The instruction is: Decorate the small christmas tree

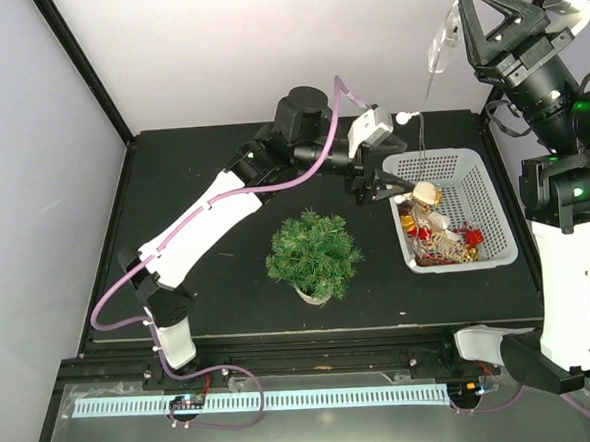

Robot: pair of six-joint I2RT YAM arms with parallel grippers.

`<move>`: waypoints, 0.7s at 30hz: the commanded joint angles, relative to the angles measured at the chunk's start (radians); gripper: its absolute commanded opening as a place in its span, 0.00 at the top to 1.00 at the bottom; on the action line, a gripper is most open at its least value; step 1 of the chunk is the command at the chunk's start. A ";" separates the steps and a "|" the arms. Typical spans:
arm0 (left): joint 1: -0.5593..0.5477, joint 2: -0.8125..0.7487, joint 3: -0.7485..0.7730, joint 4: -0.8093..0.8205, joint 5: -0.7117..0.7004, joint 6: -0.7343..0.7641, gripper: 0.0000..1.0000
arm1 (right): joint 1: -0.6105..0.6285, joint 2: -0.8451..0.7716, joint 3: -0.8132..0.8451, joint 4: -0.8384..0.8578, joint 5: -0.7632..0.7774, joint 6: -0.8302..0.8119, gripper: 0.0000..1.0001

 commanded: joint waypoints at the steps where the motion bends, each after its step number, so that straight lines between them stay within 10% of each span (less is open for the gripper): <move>1: -0.016 0.033 0.060 0.041 0.091 -0.037 0.01 | 0.003 -0.030 -0.006 0.031 -0.019 -0.012 0.99; 11: -0.040 0.082 0.090 0.059 0.122 -0.064 0.12 | 0.004 -0.035 -0.066 0.087 -0.021 0.014 0.99; 18: -0.040 0.073 0.085 0.013 0.088 -0.036 0.97 | 0.003 -0.044 -0.069 0.070 -0.019 -0.007 0.99; 21: -0.027 0.042 0.042 0.001 0.072 -0.030 0.99 | 0.002 -0.045 -0.075 0.073 -0.017 -0.009 0.99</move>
